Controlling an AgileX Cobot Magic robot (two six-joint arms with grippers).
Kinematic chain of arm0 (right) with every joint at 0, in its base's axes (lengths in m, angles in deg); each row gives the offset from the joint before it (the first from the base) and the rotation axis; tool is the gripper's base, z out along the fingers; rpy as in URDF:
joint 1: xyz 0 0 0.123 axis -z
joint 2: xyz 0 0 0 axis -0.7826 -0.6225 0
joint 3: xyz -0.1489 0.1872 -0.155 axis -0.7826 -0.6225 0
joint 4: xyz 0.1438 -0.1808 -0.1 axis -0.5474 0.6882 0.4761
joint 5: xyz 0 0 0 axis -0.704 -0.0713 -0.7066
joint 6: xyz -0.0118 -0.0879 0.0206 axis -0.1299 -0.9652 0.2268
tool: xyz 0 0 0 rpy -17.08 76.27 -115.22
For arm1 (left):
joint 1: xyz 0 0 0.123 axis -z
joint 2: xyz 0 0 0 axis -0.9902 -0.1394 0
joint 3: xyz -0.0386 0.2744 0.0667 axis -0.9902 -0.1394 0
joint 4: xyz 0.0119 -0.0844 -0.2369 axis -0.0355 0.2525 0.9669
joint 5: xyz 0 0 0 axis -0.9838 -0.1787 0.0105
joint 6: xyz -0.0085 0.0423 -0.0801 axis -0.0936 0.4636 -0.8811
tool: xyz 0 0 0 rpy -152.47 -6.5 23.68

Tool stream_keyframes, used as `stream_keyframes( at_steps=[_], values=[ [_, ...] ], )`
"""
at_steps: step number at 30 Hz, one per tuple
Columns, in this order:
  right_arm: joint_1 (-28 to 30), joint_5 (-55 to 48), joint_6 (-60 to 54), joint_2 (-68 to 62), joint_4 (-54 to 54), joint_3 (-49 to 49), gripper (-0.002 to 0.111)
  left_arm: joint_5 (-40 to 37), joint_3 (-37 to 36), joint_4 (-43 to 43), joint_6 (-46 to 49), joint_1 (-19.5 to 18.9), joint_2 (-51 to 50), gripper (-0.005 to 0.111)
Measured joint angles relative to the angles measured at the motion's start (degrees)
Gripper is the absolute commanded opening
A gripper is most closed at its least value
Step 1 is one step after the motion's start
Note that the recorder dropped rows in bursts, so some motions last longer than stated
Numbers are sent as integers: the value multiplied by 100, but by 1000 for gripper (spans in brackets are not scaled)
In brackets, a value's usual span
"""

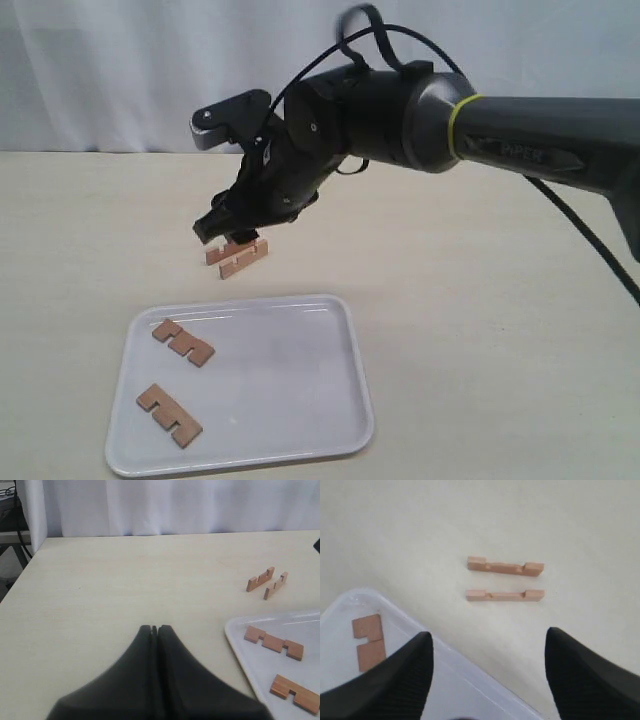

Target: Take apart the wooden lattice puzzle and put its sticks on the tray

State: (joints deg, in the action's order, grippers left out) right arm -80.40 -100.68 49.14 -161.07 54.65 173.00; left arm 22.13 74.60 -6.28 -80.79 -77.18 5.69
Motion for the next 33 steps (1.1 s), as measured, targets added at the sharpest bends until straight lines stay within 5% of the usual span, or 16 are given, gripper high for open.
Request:
stream_keyframes(
  at_steps=[10,33],
  values=[
    [9,-416,1066,-678,395,963,61,0,0,0,0,0,0,0],
    [9,315,1954,-1644,537,1313,61,0,0,0,0,0,0,0]
  ],
)
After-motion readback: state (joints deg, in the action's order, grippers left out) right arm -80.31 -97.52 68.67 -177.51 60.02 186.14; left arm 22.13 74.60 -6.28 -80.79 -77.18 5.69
